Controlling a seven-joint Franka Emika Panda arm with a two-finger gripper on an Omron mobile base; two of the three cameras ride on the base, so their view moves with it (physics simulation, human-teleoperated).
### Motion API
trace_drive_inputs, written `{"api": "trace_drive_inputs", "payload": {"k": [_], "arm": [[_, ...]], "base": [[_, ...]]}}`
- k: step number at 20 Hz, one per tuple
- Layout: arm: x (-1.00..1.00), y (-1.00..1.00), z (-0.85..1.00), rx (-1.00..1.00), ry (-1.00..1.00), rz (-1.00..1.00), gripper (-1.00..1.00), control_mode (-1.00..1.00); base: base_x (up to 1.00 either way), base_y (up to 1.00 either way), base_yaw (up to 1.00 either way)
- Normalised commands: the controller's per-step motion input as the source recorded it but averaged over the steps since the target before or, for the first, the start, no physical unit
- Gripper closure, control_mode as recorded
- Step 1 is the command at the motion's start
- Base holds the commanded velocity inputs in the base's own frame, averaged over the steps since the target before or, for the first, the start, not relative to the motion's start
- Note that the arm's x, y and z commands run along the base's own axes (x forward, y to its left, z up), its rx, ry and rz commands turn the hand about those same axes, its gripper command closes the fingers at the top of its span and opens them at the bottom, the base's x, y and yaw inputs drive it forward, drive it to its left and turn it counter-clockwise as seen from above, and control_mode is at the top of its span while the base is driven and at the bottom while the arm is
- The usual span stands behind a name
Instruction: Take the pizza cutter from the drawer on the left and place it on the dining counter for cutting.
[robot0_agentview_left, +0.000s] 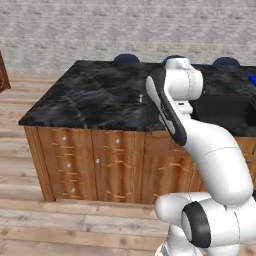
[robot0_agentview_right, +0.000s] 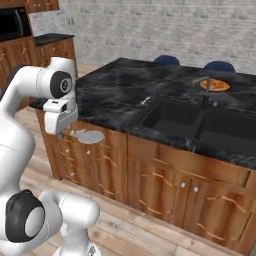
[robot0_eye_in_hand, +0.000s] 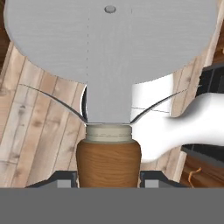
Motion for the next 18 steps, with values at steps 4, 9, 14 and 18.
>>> {"api": "trace_drive_inputs", "payload": {"k": [4,9,14,18], "arm": [[0.0,0.0,0.0,0.0,0.0,0.0,1.0,1.0],[0.0,0.0,0.0,0.0,0.0,0.0,1.0,1.0],[0.0,0.0,0.0,0.0,0.0,0.0,1.0,1.0],[0.0,0.0,0.0,0.0,0.0,0.0,1.0,1.0]], "base": [[0.41,1.0,-0.11],[0.51,1.0,-0.16],[0.63,1.0,-0.2],[0.74,1.0,-0.25]]}}
